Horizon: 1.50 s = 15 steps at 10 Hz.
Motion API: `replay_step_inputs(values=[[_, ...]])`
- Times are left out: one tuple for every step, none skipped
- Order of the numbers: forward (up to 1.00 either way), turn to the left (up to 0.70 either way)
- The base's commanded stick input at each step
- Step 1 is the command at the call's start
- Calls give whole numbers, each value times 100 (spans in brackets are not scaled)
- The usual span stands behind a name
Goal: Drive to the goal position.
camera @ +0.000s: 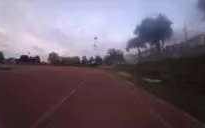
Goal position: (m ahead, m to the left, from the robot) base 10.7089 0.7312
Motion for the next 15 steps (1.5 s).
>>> replay_step_inputs(values=[[70, 0], [70, 0], [70, 0], [70, 0], [70, 0], [70, 0], [70, 0], [70, 0], [70, 0], [70, 0], [70, 0], [70, 0], [70, 0], [70, 0], [70, 0]])
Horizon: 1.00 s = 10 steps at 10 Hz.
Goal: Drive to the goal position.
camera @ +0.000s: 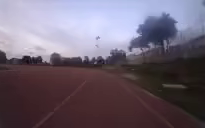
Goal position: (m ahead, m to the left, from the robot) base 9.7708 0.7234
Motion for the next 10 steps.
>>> replay_step_inputs(values=[[70, 0], [70, 0], [70, 0], [70, -13], [70, -34], [70, -23], [70, -11], [70, 0], [70, 0], [70, 0]])
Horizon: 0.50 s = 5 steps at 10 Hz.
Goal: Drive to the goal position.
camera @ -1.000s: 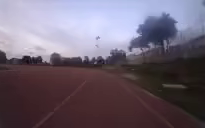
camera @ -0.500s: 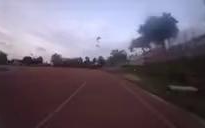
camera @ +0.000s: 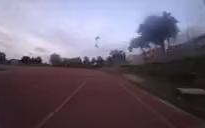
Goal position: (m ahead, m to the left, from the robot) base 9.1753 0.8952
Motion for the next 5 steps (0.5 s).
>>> replay_step_inputs(values=[[70, 0], [70, 0], [70, 0], [70, 0], [70, 0]])
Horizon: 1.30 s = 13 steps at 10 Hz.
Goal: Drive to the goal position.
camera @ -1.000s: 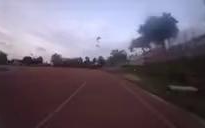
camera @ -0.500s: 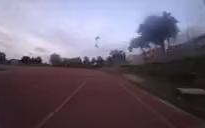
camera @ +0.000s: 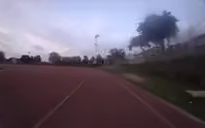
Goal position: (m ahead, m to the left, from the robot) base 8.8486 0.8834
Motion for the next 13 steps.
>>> replay_step_inputs(values=[[70, 0], [70, -4], [70, -26], [70, -21], [70, 0], [70, 0], [70, 0], [70, 0], [70, 0], [70, 0], [70, 0], [70, 0], [70, 0]])
